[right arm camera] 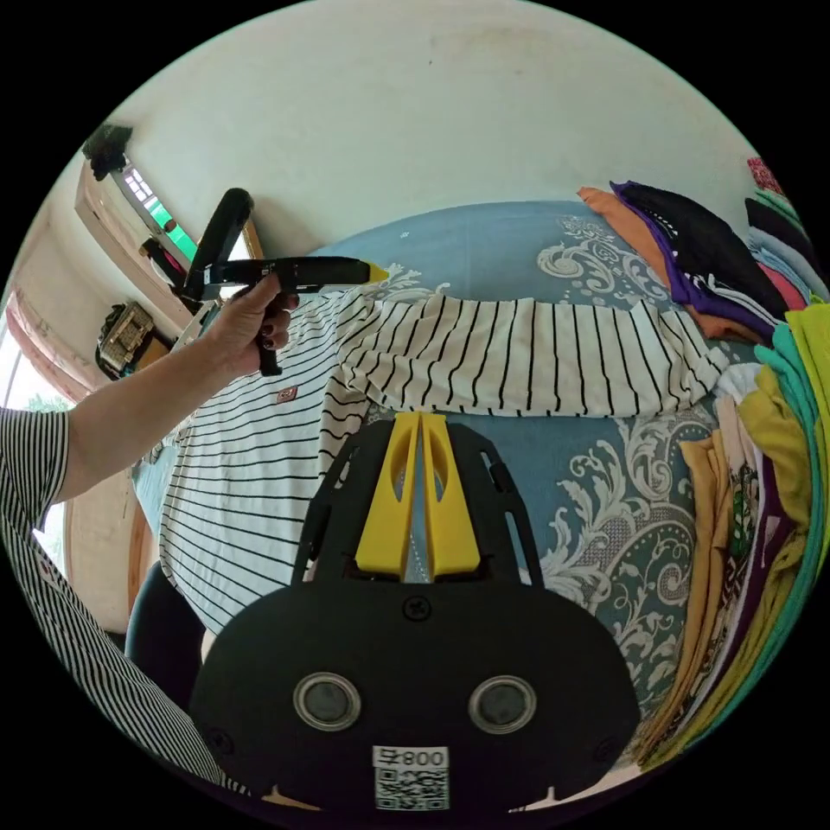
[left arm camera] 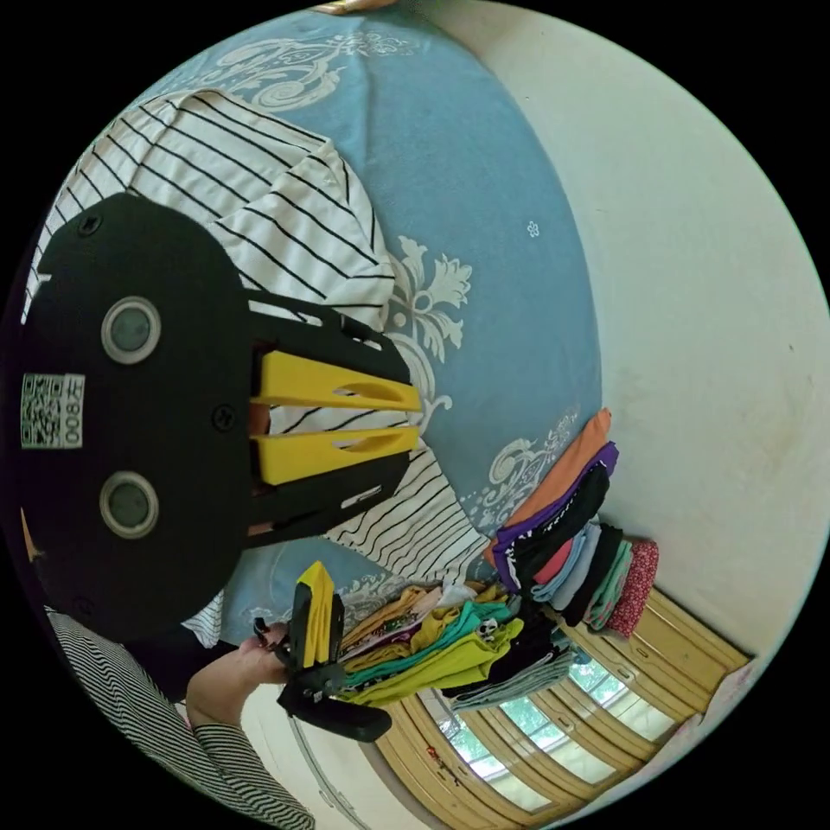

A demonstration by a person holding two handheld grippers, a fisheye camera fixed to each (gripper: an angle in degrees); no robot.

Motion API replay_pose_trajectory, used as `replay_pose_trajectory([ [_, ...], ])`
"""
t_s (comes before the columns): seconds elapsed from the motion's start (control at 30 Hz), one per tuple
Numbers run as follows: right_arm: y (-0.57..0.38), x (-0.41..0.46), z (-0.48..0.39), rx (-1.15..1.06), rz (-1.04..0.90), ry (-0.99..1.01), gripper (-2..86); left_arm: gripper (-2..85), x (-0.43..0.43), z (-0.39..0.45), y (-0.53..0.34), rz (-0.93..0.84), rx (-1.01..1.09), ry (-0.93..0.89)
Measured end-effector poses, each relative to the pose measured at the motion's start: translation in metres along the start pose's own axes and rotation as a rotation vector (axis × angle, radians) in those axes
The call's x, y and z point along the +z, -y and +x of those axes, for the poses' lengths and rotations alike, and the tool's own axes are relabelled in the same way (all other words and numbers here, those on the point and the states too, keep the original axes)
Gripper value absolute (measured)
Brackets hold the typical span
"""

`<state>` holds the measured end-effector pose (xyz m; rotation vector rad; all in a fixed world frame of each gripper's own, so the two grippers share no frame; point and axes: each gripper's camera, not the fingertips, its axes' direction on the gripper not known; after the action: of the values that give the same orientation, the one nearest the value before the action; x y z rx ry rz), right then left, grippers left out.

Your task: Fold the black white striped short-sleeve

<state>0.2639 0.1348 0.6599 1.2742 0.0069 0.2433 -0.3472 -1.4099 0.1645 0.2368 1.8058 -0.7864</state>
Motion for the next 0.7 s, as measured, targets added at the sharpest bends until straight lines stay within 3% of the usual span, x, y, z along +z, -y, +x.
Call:
replay_pose_trajectory([
  [0.27, -0.05, -0.04, 0.074, 0.128, 0.105, -0.054, 0.1, 5.2, 0.139, 0.159, 0.089, -0.164, 0.225, -0.221],
  [0.53, -0.081, -0.054, 0.154, 0.277, 0.145, 0.295, 0.0, 7.3, 0.251, 0.27, 0.152, -0.236, 0.305, -0.259],
  [0.7, -0.091, -0.065, 0.172, 0.274, 0.156, 0.311, 0.0, 3.8, 0.285, 0.296, 0.165, -0.255, 0.292, -0.274],
])
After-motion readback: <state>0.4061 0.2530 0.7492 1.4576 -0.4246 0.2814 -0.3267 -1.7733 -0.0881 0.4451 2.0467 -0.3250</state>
